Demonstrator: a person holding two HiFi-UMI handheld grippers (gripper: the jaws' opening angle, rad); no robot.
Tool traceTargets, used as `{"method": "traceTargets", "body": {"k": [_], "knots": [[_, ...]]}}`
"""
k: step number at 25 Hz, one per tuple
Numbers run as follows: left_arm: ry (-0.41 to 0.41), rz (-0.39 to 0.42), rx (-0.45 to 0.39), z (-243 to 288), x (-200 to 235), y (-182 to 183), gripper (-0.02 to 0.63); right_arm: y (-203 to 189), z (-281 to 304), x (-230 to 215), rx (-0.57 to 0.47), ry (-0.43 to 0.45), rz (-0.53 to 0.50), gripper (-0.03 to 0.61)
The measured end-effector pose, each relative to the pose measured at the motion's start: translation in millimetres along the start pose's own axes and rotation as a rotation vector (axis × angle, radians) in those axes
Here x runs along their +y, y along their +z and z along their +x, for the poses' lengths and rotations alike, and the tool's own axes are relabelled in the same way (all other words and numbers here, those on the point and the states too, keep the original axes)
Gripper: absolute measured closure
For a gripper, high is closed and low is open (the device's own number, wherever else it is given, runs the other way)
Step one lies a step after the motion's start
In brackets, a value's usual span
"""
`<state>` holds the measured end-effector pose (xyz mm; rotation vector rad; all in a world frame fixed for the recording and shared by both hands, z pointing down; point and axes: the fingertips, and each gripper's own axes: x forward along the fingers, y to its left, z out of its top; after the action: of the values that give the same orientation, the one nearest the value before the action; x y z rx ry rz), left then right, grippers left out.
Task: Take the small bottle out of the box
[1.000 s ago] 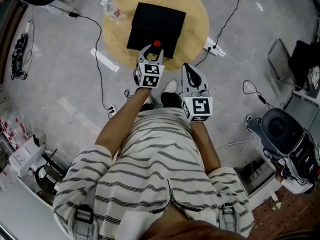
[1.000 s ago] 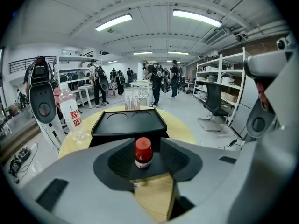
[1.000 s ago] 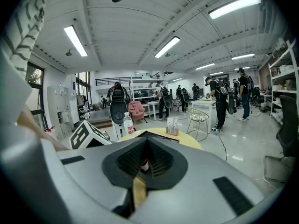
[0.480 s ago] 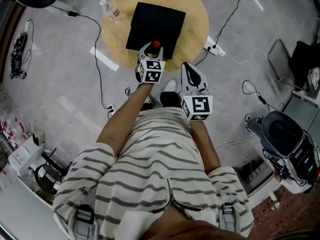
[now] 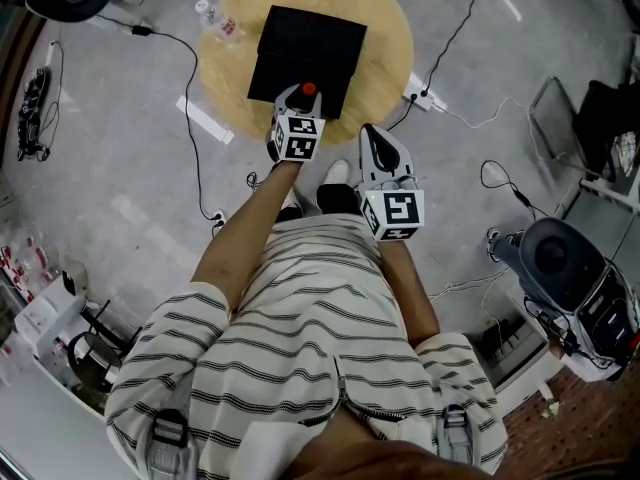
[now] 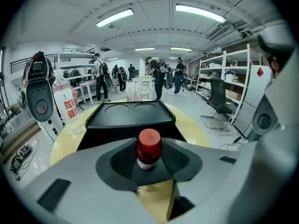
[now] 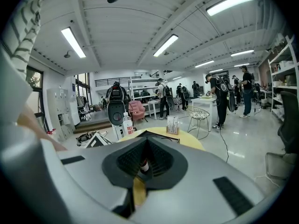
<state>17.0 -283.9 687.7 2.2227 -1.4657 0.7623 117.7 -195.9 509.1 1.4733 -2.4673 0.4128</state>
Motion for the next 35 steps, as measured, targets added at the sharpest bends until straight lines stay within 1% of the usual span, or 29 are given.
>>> {"method": "traceTargets", "body": {"k": [7,11,16,23,35], "knots": [[-0.004,0.002,0.008,4,0,-3,0.454,-4,-2,-1,0.007,-0.002,0.000,0.560],[-0.001,0.034,-0.001,3,3,-1,0.460,-1,-4,0,0.004,-0.012,-0.004,0.560],[0.003,0.055,-0.015,1,2,0,0.463,-3,-10,-6,0.003,-0.030,-0.007,0.560],[-0.011,0.073,-0.027,-9,1,8,0.463,1,-10,0,-0.003,-0.031,-0.017,0.560],[-0.026,0.060,-0.079,-36,2,25,0.465,10,-14,10,-0.030,-0.044,-0.026,0.560]]}}
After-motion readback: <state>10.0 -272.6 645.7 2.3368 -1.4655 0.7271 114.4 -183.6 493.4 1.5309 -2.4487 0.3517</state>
